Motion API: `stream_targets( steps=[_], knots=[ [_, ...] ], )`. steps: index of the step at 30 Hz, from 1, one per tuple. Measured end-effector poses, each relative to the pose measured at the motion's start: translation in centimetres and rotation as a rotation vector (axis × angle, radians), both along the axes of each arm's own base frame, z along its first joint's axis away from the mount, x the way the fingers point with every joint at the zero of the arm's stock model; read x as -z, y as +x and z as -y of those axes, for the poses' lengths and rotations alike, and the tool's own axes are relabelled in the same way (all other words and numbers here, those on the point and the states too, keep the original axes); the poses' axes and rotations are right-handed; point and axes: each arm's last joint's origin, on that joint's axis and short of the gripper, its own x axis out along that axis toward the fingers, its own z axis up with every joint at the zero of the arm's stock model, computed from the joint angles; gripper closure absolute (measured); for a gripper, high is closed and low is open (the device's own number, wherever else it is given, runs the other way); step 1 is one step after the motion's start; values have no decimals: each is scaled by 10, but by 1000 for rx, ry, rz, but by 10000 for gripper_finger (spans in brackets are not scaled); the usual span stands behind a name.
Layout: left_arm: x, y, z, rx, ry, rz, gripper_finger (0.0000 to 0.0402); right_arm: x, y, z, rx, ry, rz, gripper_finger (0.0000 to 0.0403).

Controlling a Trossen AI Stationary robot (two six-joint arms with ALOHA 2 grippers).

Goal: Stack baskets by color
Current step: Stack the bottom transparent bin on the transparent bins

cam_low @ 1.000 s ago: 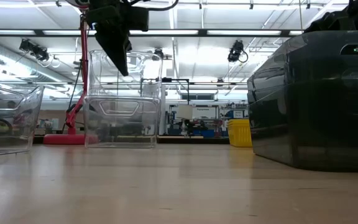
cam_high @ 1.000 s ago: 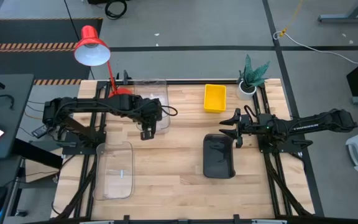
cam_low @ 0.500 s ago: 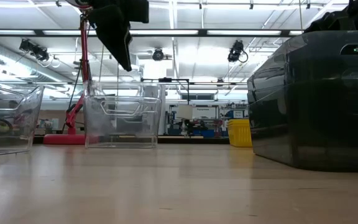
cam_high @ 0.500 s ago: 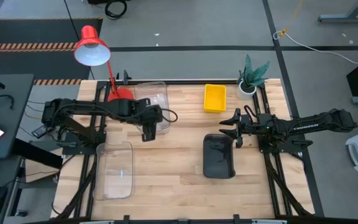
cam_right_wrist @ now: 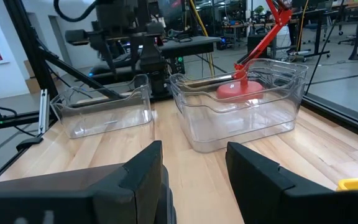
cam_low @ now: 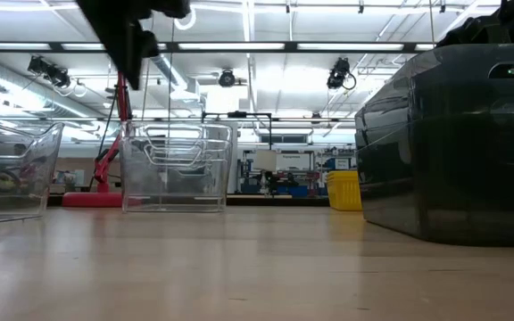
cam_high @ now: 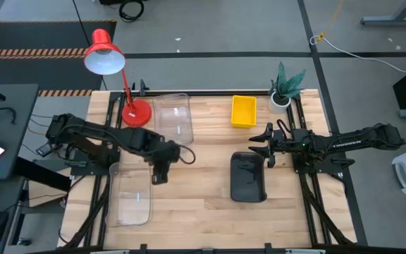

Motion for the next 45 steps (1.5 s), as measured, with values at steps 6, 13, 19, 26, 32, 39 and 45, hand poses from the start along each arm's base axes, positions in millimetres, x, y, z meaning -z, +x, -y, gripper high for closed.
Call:
stream_targets(
  steps=[6, 13, 19, 26, 32, 39, 45],
  knots=[
    [4, -22, 18, -92, 9, -182, 250, 0, 0, 0, 0, 0, -1, 220],
    [7, -45, 31, -125, 189, -296, 260, 0, 0, 0, 0, 0, 0, 220],
    [24, -68, 38, -67, 226, -308, 261, 0, 0, 0, 0, 0, 0, 220],
    [28, -102, 27, -184, 51, -184, 279, 0, 0, 0, 0, 0, 0, 220],
    [19, -106, 40, -265, -260, 2, 313, 0, 0, 0, 0, 0, -1, 220],
    [19, -99, 76, -222, -356, 110, 330, 0, 0, 0, 0, 0, -1, 220],
    [34, -101, 106, -239, -365, 2, 329, 0, 0, 0, 0, 0, 0, 220]
  ],
)
